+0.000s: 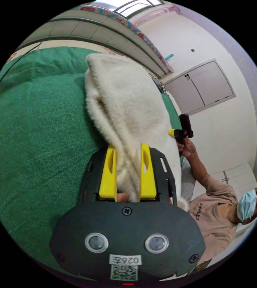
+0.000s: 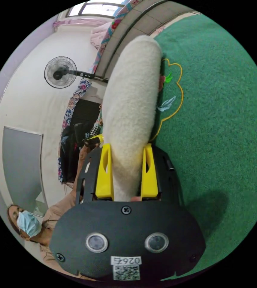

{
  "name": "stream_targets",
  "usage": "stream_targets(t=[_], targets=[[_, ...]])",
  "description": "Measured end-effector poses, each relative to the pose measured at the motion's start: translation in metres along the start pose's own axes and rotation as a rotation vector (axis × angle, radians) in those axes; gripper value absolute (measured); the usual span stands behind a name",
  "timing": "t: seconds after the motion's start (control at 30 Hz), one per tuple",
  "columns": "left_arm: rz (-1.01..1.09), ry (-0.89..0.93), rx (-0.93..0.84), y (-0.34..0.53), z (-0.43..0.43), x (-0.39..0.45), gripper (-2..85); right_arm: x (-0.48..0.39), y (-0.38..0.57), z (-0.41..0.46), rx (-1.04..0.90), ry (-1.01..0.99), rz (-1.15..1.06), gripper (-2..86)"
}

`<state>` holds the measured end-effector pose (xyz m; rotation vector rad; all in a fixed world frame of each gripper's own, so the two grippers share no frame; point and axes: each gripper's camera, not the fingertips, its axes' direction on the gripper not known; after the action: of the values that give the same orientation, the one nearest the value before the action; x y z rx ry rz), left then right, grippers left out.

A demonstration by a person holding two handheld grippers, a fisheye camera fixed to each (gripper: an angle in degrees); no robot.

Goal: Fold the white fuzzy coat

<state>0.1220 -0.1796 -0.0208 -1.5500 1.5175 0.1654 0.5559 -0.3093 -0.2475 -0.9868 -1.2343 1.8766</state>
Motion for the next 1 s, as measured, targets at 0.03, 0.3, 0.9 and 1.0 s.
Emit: stream_targets(t=[0.03,0.3,0.9,1.0], targets=[[0.009,-0.017,-0.002,-0.004,0.002,0.000,10.1,0.002,-0.001,-0.006,-0.001,-0.007,-0.007,11.7],[0.059,-0.109,0.060,-0.022,0.019,0.002,6.6,-0.014,0.000,-0.023,0.001,0.157,-0.079,7.2],[0.061,0.242,-0.130,-0.169,0.299,0.166,5.8,-0.029,0.073,-0.279,-0.056,0.792,-0.051,3.9],[0.100,0.263,-0.182,-0.211,0.375,0.218,5.8,-0.003,0.097,-0.347,0.004,0.859,0.056,3.8]])
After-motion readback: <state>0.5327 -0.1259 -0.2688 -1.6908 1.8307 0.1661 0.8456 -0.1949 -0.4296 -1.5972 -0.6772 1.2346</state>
